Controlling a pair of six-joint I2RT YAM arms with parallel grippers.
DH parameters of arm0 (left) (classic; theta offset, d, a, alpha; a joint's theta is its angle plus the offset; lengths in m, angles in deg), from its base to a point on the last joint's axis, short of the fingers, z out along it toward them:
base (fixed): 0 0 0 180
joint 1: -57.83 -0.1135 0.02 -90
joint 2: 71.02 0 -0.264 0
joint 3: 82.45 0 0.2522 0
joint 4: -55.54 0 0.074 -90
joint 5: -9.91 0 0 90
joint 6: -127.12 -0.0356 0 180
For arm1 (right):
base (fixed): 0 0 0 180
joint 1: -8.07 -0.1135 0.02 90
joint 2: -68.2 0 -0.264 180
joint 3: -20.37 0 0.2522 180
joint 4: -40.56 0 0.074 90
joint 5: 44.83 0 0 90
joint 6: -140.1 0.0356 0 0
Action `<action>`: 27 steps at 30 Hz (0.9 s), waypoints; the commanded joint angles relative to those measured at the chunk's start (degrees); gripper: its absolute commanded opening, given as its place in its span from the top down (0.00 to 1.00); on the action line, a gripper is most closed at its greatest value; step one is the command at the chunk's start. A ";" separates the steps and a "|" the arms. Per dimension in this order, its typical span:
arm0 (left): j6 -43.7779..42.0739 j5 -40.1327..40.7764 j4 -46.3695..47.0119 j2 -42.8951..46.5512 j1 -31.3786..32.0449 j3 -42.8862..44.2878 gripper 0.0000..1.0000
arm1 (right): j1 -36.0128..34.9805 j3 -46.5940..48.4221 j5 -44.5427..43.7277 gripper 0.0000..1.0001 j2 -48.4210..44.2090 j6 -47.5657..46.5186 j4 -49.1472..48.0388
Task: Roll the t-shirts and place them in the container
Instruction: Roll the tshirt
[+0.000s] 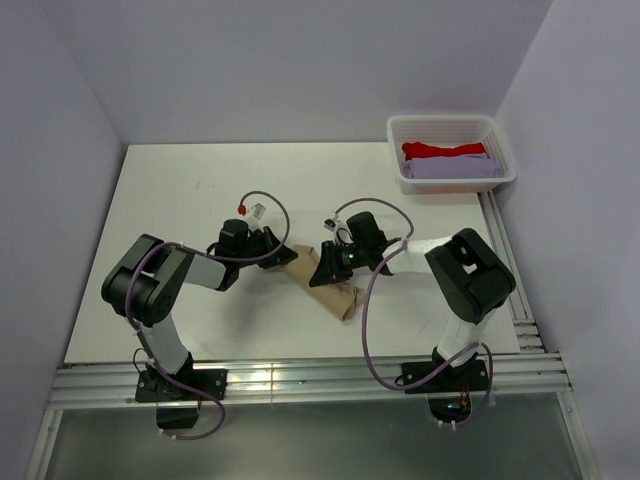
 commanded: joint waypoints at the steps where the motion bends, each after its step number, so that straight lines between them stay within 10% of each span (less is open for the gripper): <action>1: -1.68 -0.61 -1.78 2.67 0.03 -2.89 1.00 | -0.05 -0.05 -8.04 0.86 2.24 -4.74 9.53; 10: -3.08 11.42 -5.20 14.71 0.82 -10.45 1.00 | -0.05 2.95 -14.72 0.29 -4.70 -5.36 16.39; 27: -4.93 30.41 -5.55 23.42 14.27 -16.97 1.00 | 0.57 -10.92 -32.83 0.10 -36.16 5.43 22.10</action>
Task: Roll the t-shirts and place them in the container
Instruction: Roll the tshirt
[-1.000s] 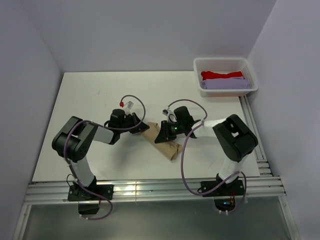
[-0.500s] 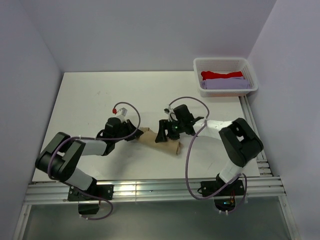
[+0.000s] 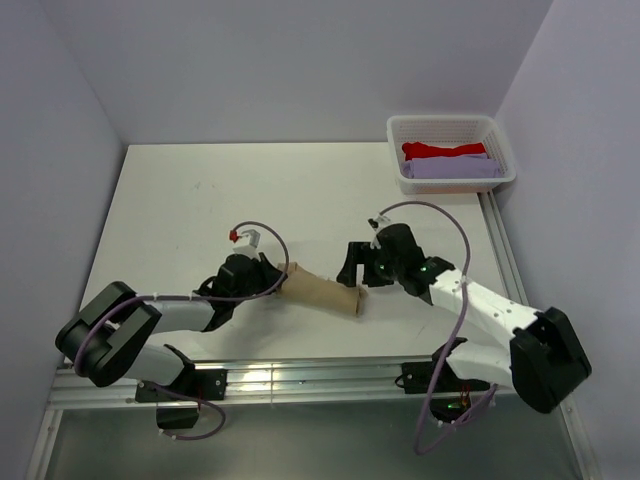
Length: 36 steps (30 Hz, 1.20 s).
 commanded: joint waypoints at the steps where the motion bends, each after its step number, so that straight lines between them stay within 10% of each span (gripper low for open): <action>1: -2.09 3.60 -1.80 1.76 1.70 -0.09 1.00 | 1.18 -3.11 -5.89 0.10 -6.61 5.16 3.02; 11: -2.09 3.60 -5.32 -1.49 2.76 3.07 1.00 | 4.61 -19.89 2.72 0.10 -19.72 13.16 -9.88; 25: -1.56 1.85 -8.57 -4.91 2.85 6.33 1.00 | 5.49 -28.25 7.73 0.09 -14.81 18.00 -28.60; 36: 0.19 0.97 -12.97 -8.17 2.85 9.23 1.00 | 5.40 -33.44 6.42 0.30 -14.28 24.06 -35.46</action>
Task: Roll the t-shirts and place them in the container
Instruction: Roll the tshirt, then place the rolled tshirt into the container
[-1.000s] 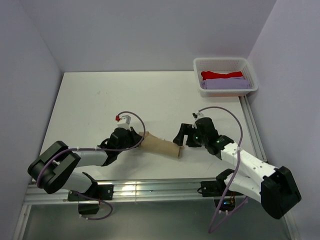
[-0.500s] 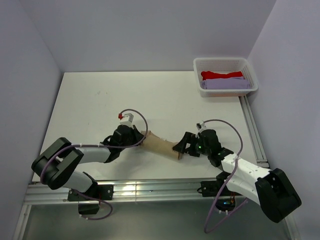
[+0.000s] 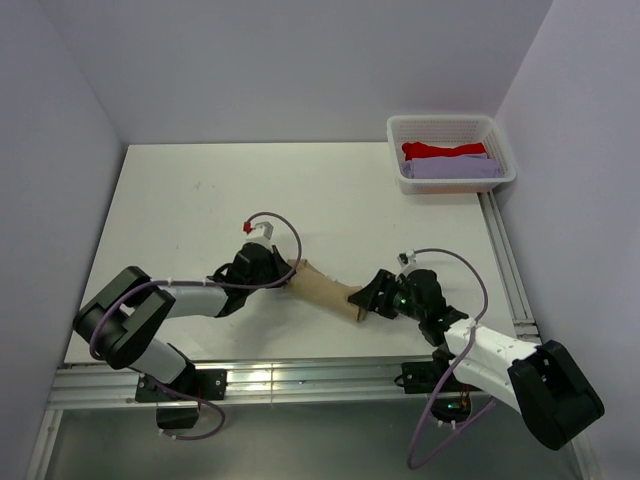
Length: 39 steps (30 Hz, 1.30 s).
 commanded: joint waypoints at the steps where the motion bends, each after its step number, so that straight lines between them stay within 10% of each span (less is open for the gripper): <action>1: 0.80 -0.92 -6.17 -2.23 0.49 0.55 1.00 | 0.09 -1.66 -1.17 0.31 0.36 2.93 -4.84; 12: 7.66 1.37 -9.24 -1.35 0.57 -0.94 1.00 | 0.09 0.80 -5.04 0.48 10.28 3.28 -7.12; 22: 12.76 1.19 -7.58 -1.17 1.54 -3.41 1.00 | 0.09 7.29 -5.04 1.00 13.19 0.66 -3.89; 39: 9.69 4.01 -25.59 5.85 1.98 10.22 1.00 | 0.53 28.75 -8.73 1.00 11.35 -11.66 20.03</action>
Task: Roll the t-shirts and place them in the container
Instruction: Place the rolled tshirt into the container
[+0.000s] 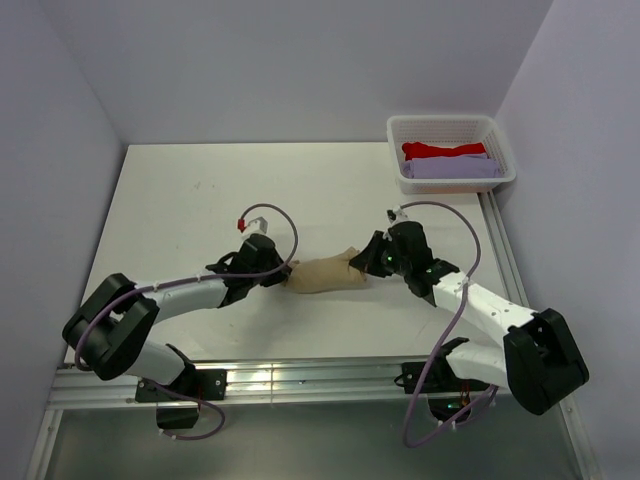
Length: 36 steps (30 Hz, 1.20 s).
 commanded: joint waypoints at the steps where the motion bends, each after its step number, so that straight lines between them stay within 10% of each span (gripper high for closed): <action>1: -1.48 -1.04 -4.74 2.84 0.95 1.54 1.00 | 0.46 2.50 -0.69 1.00 -0.15 -2.13 1.45; 18: 0.01 -2.54 0.71 -2.15 1.57 -2.07 1.00 | 2.49 2.14 -2.71 1.00 11.19 -5.11 -1.29; 28: -0.42 0.45 -1.48 0.47 1.83 -4.18 0.43 | 2.57 2.41 -3.41 1.00 13.04 -7.22 -1.45; 36: -1.57 -1.92 -2.20 2.67 0.08 -6.46 0.35 | 2.57 2.76 -3.24 1.00 14.18 -8.37 -1.54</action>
